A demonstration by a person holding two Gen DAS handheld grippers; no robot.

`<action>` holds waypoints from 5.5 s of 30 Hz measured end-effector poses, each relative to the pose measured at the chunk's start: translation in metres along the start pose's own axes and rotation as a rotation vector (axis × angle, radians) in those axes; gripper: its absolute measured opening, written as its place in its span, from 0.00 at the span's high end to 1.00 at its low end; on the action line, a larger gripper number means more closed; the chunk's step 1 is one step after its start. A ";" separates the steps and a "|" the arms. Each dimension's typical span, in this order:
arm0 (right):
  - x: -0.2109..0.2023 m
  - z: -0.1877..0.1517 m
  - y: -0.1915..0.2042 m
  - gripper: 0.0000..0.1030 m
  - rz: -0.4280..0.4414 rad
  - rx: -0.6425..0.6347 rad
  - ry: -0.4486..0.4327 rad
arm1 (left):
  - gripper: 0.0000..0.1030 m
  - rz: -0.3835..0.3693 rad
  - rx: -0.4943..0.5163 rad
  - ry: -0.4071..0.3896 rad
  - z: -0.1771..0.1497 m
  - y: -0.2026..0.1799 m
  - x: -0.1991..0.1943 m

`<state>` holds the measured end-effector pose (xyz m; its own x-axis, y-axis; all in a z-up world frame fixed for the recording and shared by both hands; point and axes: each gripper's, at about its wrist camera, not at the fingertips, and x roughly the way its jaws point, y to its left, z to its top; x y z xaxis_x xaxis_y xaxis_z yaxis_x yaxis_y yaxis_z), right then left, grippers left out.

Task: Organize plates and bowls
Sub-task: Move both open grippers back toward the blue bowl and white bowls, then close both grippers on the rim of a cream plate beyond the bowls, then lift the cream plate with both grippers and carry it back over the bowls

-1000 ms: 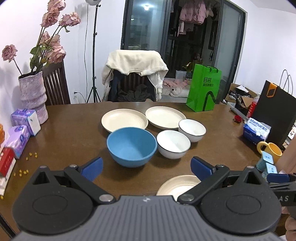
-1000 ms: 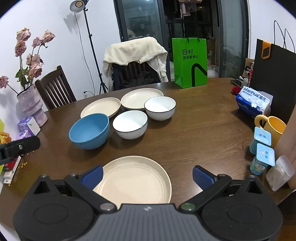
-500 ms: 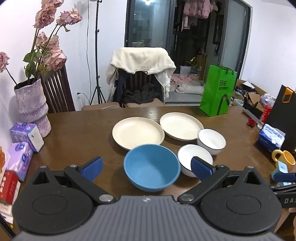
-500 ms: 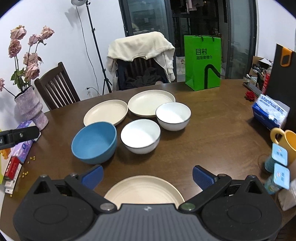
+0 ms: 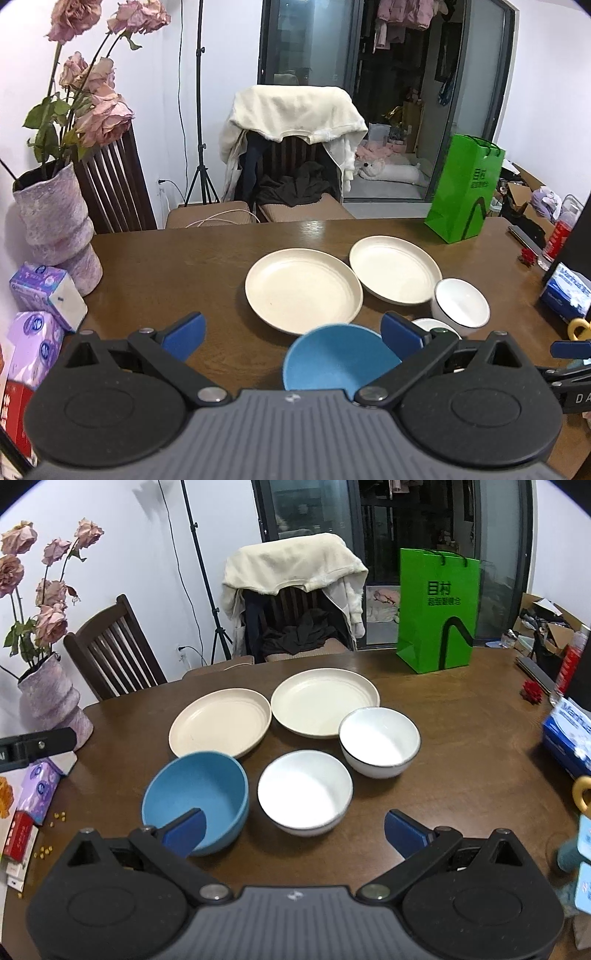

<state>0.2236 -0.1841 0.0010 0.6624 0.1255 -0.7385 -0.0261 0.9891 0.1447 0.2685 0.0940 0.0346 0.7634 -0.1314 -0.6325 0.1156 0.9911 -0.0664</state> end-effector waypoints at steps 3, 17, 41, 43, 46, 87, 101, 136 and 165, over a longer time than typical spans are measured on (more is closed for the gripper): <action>0.013 0.012 0.006 0.00 0.006 -0.004 0.006 | 0.00 -0.001 -0.006 0.016 0.009 0.009 0.017; 0.079 0.067 0.032 0.00 0.030 -0.020 0.034 | 0.00 0.012 -0.038 0.065 0.040 0.046 0.095; 0.213 0.117 0.056 0.05 0.060 0.056 0.142 | 0.00 0.023 -0.108 0.211 0.052 0.085 0.232; 0.223 0.117 0.055 0.05 0.054 0.075 0.158 | 0.00 0.020 -0.115 0.226 0.051 0.088 0.242; 0.235 0.119 0.052 0.06 0.036 0.102 0.175 | 0.00 0.022 -0.124 0.251 0.052 0.091 0.258; 0.319 0.106 0.039 0.89 -0.008 0.258 0.328 | 0.86 -0.043 -0.097 0.388 0.032 0.083 0.321; 0.311 0.111 0.050 0.89 0.003 0.192 0.300 | 0.85 -0.006 -0.088 0.342 0.044 0.083 0.309; 0.215 0.134 0.046 0.89 0.064 0.190 0.175 | 0.85 0.024 -0.073 0.199 0.083 0.055 0.193; 0.107 0.082 0.048 0.89 0.083 0.137 0.164 | 0.85 0.036 -0.099 0.181 0.038 0.033 0.086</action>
<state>0.3545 -0.1295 -0.0174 0.5313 0.2278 -0.8160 0.0335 0.9568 0.2889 0.3623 0.1149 0.0076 0.6379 -0.0986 -0.7638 0.0202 0.9936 -0.1114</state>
